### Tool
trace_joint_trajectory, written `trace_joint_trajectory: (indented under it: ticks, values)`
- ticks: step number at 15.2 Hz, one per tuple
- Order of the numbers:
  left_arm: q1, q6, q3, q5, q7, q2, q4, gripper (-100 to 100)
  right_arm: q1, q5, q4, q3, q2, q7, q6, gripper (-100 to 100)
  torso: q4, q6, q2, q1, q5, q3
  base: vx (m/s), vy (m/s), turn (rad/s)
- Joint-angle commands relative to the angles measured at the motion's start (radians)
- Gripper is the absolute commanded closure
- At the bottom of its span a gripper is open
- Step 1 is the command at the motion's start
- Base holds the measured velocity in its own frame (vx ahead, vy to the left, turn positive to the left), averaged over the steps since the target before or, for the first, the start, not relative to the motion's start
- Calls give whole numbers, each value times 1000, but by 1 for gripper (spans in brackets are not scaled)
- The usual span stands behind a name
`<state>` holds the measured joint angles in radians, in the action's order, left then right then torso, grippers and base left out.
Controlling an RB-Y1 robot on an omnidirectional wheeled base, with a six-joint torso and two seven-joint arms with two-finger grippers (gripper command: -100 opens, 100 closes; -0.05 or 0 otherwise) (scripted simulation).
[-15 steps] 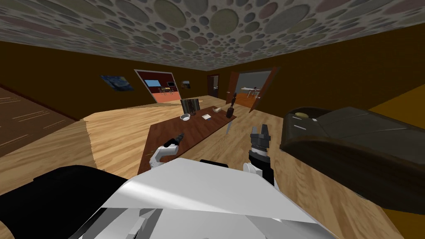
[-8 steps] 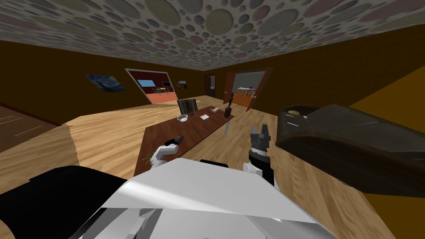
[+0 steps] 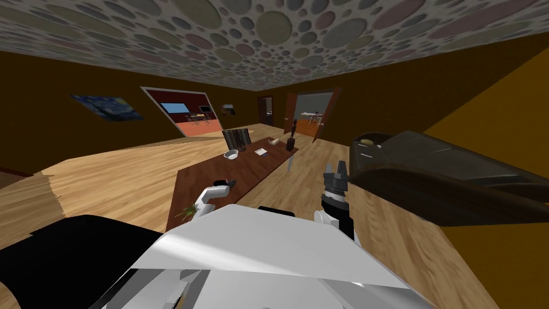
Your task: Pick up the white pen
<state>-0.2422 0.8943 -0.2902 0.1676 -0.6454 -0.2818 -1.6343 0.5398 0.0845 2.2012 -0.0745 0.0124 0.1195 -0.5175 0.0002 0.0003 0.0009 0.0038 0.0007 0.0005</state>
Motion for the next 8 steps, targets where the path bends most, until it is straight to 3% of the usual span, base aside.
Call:
trace_joint_trajectory:
  ticks: [1,2,5,7,8]
  values:
    - [9,36,-2,7,-19,-7,28,-100,0,0,0,0,0,0,0,0,0,0,0,0,0,0,-11,55,-126]
    - [24,68,-4,19,-39,-19,58,-100,0,0,0,0,0,0,0,0,0,0,0,0,0,0,-10,56,-139]
    - [39,102,-5,30,-56,-31,88,-100,0,0,0,0,0,0,0,0,0,0,0,0,0,0,-13,55,-145]
    - [65,154,-6,50,-86,-55,141,-100,0,0,0,0,0,0,0,0,0,0,0,0,0,0,-15,69,-164]
    - [65,157,-6,50,-86,-55,141,-100,0,0,0,0,0,0,0,0,0,0,0,2,0,0,-17,82,-164]
